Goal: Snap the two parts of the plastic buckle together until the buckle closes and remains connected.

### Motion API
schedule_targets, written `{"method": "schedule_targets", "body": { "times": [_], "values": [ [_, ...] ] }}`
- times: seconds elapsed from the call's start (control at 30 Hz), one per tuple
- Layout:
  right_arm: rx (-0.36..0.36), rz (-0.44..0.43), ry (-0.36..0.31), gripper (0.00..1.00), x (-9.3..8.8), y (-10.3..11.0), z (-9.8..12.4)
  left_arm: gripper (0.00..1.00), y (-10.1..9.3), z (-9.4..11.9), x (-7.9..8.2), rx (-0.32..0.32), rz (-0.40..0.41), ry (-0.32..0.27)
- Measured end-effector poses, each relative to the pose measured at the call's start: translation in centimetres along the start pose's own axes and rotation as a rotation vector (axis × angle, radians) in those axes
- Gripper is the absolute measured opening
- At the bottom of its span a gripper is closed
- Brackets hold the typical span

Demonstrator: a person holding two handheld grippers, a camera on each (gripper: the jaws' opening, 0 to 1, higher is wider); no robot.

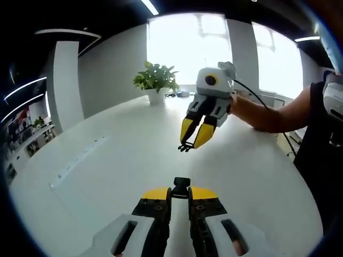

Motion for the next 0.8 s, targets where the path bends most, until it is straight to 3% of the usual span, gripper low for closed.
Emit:
{"method": "schedule_targets", "body": {
  "times": [0.8],
  "values": [
    [-0.02, 0.012, 0.01, 0.11, 0.5, 1.8, 1.9, 0.1, -2.9, 0.0, -0.1, 0.003, -0.015, -0.003]
  ]
}}
Point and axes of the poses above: the point that each gripper's makers call its tool centre point, and the gripper's own axes: z roughly backward along the fingers, y roughly to its left, x roughly out of its top, the point moved 7 cm from there along z, roughly backward along the fingers, and after that the axes turned 13 degrees about z, right-handed, at the moved point
